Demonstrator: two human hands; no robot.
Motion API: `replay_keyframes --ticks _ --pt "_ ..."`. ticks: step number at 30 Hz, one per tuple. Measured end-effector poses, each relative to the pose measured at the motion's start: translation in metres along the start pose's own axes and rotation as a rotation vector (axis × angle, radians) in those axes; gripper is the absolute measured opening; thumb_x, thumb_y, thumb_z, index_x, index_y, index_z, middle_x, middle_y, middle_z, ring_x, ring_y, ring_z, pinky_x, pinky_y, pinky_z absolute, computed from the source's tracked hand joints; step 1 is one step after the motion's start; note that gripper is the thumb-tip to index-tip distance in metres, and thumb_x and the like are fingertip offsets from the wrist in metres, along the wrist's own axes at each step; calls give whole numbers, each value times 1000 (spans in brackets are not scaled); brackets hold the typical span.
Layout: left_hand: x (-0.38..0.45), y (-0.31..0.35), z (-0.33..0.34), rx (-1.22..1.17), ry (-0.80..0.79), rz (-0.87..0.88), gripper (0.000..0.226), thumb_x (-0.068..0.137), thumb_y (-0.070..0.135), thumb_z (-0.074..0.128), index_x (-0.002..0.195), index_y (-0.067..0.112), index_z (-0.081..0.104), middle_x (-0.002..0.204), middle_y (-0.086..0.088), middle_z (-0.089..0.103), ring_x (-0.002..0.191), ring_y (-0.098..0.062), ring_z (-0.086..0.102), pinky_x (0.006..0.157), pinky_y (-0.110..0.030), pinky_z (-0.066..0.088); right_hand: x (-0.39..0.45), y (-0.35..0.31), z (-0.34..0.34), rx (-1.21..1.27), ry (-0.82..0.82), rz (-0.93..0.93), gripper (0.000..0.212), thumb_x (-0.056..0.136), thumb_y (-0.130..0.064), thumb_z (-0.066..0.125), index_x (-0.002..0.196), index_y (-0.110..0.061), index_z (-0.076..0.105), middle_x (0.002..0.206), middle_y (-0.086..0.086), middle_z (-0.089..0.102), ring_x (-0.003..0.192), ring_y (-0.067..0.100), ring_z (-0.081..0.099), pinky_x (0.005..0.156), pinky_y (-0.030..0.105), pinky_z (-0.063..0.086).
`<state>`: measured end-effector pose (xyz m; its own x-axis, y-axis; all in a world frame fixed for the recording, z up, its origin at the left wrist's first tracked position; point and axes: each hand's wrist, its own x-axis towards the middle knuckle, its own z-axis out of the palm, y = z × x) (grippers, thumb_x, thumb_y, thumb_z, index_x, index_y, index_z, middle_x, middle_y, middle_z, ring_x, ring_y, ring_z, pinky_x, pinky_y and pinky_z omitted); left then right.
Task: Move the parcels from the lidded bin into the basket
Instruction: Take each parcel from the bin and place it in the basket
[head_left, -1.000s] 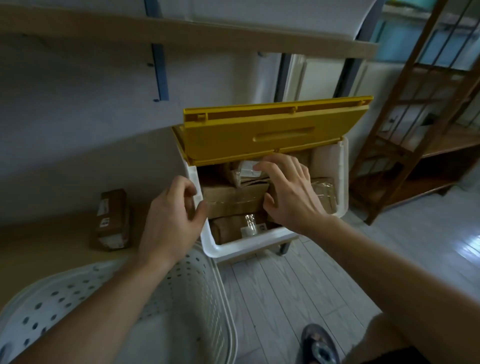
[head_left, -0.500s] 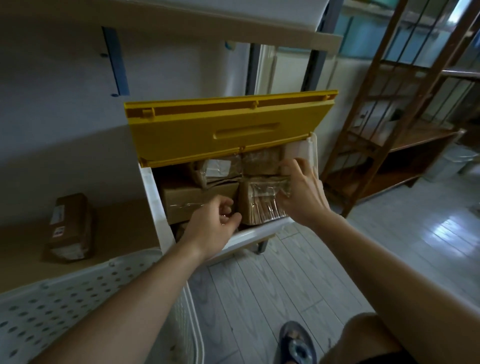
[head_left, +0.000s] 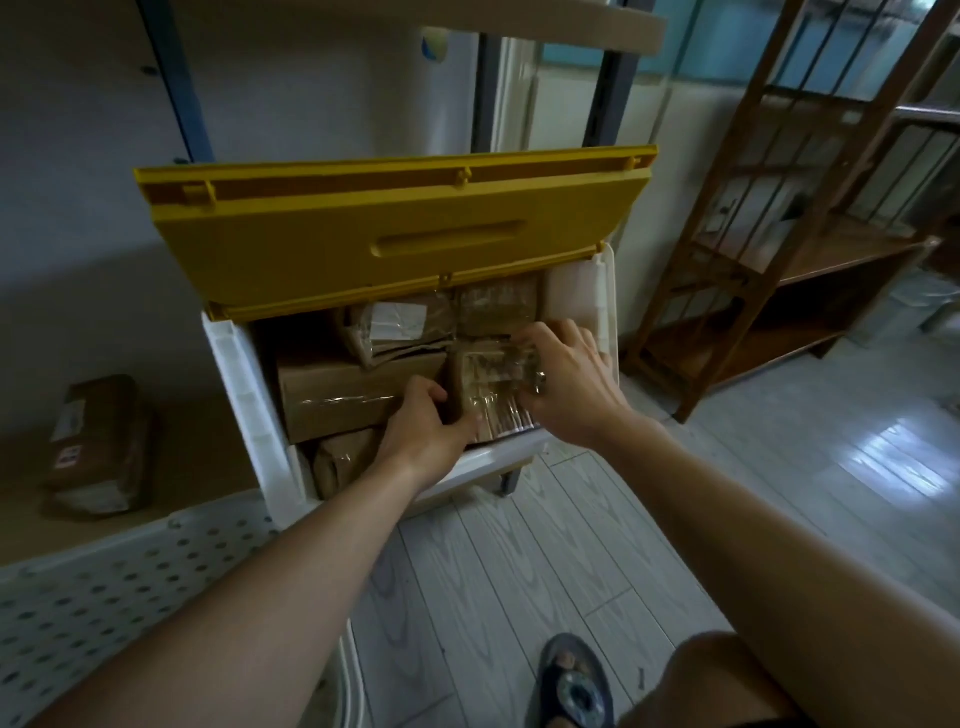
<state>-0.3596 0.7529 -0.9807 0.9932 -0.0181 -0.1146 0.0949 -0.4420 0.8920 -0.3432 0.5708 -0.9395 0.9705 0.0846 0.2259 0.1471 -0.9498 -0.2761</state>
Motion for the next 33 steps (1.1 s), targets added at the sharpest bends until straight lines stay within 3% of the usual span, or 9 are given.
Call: replay_keyframes --ticks 4,7,10,16,18,22,26,30,33 --pt "0 1 -2 -101 4 -39 44 89 36 75 117 20 45 103 5 56 88 -9 56 68 -27 44 -6 -2 -4 -7 2 -16 65 85 -34 73 141 -35 41 141 0 42 136 26 36 117 54 29" --pt "-1 5 -5 -209 -14 -65 49 84 35 79 117 19 48 111 0 59 98 -20 62 87 -43 56 -12 -5 -7 5 1 -19 63 86 -32 71 141 -35 41 139 0 43 135 25 36 115 52 31" --pt "-7 13 -9 -291 -26 -76 55 77 35 83 116 21 48 111 -2 59 98 -25 66 89 -50 59 -18 -10 -12 15 10 -39 62 86 -30 70 141 -35 41 139 0 43 136 25 35 115 53 31" --pt "-22 24 -17 -340 -10 -65 56 70 41 87 108 25 48 115 -4 60 101 -28 65 75 -40 59 -31 -18 -22 44 29 -54 60 88 -27 67 141 -35 41 139 0 42 134 23 36 113 47 32" --pt "-28 27 -19 -338 -20 -48 64 62 45 88 109 26 49 114 -3 60 101 -27 65 83 -44 60 -35 -20 -25 66 32 -57 56 89 -26 65 140 -35 41 138 -1 42 132 22 38 110 46 35" --pt "-42 34 -29 -396 -28 -26 53 79 32 83 117 19 49 113 -3 58 104 -24 63 86 -43 59 -45 -27 -32 101 90 -72 50 91 -28 59 138 -34 43 132 -2 43 124 20 42 103 44 42" --pt "-54 29 -55 -405 -20 -3 45 79 34 81 112 23 53 117 -7 62 106 -27 64 93 -50 57 -54 -35 -40 127 168 -67 49 91 -36 58 138 -33 43 138 1 42 128 23 40 108 51 40" --pt "-79 19 -94 -399 -50 68 60 63 42 86 112 23 55 115 -7 68 105 -24 68 98 -48 55 -65 -44 -45 235 214 -59 63 88 -56 52 144 -36 32 147 0 32 131 24 39 103 55 46" --pt "-98 12 -127 -416 -79 148 78 48 46 84 115 18 55 117 -10 68 105 -25 71 90 -41 59 -73 -56 -47 373 243 -66 80 84 -66 49 151 -34 20 151 -1 27 134 23 40 103 47 46"
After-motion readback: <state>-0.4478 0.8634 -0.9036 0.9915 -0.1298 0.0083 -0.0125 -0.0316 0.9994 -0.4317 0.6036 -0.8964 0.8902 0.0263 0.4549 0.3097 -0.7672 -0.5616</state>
